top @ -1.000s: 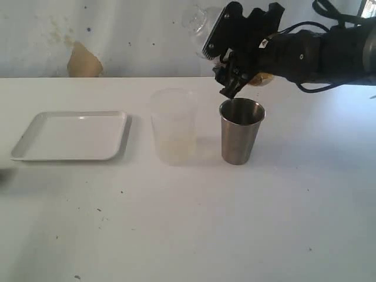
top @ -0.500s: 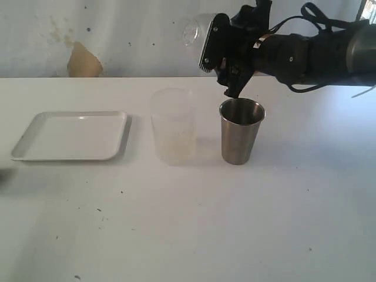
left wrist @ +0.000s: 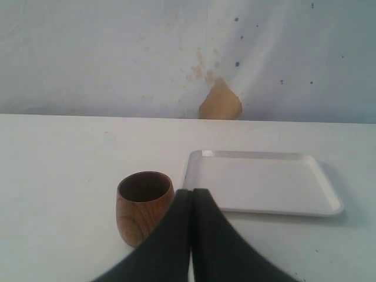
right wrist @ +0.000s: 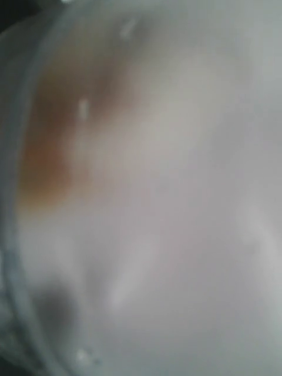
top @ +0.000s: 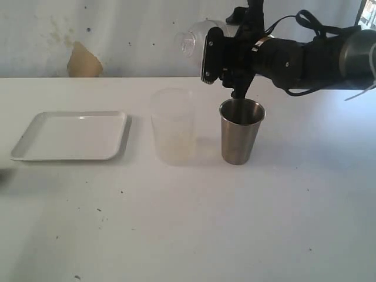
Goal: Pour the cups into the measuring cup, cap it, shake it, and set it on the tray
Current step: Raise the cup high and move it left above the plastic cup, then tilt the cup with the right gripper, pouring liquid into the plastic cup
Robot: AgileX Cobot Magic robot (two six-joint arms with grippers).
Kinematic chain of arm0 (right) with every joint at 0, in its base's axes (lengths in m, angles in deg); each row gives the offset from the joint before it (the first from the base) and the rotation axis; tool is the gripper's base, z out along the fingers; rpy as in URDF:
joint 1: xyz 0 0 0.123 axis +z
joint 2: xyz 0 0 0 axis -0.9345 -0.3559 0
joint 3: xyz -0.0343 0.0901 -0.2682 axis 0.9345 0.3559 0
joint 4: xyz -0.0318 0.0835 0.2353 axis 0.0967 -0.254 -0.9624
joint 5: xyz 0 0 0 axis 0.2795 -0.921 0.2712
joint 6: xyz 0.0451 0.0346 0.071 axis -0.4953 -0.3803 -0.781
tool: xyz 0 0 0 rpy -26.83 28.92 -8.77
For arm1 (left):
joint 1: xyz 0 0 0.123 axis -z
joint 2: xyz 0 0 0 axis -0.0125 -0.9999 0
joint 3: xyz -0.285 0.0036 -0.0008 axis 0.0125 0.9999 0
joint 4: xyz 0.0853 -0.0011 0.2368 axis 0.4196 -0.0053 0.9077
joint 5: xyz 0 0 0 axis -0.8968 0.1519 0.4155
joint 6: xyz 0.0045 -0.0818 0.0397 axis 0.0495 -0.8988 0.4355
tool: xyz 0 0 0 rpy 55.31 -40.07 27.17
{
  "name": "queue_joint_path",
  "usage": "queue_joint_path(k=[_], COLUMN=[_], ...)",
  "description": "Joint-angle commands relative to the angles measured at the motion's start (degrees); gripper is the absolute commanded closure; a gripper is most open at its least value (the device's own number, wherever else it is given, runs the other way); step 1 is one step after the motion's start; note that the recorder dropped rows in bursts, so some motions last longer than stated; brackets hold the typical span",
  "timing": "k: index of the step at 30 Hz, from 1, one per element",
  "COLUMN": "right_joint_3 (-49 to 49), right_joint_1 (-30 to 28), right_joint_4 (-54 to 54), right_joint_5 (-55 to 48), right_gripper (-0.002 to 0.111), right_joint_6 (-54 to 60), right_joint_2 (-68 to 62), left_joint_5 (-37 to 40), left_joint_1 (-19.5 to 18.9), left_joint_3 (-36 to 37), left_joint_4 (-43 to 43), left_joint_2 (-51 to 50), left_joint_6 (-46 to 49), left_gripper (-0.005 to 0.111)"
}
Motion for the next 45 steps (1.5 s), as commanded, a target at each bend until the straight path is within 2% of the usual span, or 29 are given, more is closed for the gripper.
queue_joint_path(k=[1,11,17,22,45], right_joint_3=[-0.7,-0.7,-0.7,-0.7,-0.7], right_joint_1=[-0.3,-0.3,-0.3,-0.3,-0.3], right_joint_4=[0.0,0.0,0.0,0.0,0.2], right_joint_5=[6.0,6.4,8.0,8.1,8.5], right_gripper=[0.108,0.108,0.108,0.108,0.108], right_joint_6=[1.3,10.3,11.1,18.1,24.0], right_joint_2=[0.6,0.4,0.4,0.4,0.4], left_joint_5=[-0.2,-0.2,-0.2,-0.2,-0.2], left_joint_1=[0.0,0.0,0.0,0.0,0.0], left_joint_3=[0.3,0.3,0.3,0.3,0.3], left_joint_4=[-0.3,-0.3,-0.3,-0.3,-0.3], left_joint_2=[0.3,0.3,0.3,0.3,0.3], left_joint_6=[-0.1,-0.1,-0.1,-0.1,-0.1], left_gripper=[0.106,0.106,0.106,0.106,0.106])
